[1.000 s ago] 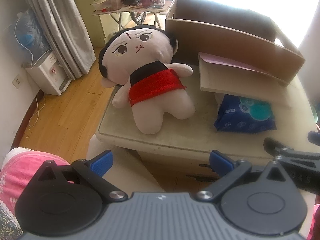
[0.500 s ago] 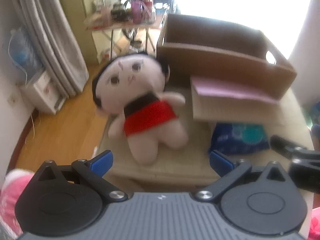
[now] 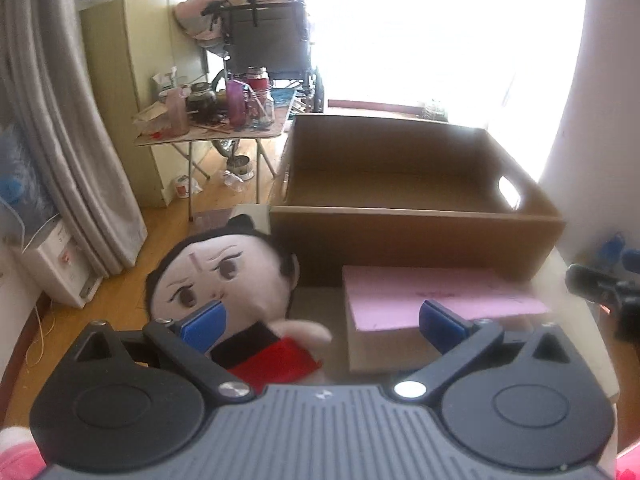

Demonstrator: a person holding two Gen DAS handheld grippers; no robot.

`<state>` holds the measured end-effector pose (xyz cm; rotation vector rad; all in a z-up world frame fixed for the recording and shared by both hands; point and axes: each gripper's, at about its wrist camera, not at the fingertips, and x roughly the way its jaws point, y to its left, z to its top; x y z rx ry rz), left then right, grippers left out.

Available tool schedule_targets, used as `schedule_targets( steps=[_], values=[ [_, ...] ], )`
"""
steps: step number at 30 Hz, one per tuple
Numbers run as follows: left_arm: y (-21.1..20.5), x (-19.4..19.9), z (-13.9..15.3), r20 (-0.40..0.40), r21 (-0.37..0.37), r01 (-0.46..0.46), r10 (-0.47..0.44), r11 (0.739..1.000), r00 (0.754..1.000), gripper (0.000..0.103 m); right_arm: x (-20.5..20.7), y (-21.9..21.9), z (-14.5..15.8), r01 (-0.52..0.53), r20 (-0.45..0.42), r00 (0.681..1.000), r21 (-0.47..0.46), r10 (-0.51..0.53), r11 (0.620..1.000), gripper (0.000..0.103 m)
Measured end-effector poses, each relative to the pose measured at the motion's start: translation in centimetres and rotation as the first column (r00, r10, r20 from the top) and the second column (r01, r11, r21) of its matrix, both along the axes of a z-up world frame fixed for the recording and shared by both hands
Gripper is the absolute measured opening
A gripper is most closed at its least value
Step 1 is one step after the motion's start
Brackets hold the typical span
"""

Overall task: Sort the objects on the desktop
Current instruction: 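Move the right gripper to the pink booklet and close on its edge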

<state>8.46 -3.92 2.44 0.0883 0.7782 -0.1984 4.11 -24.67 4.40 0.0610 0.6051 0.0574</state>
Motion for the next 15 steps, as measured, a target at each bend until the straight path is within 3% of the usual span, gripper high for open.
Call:
schedule_targets(
  steps=[4,9,15],
  values=[
    [-1.0,1.7,-1.1,-0.023,-0.049,0.041,-0.042,0.998,0.999,0.103,2.5,-1.7,-1.3,0.015,-0.053,0.999,0.078,-0.010,0.997,0.102],
    [-1.9,3.3,-2.4,-0.036,-0.041,0.088,-0.089,0.995,0.995,0.103,5.2,-2.8,-3.4,0.050,-0.122,0.992,0.155,-0.031,0.987,0.101],
    [-2.1,4.1,-2.8,0.018,-0.067,0.098,-0.097,0.993,0.995,0.103,7.3,-2.9,-5.6,0.065,-0.182,0.983,0.233,-0.022,0.970,0.094]
  ],
)
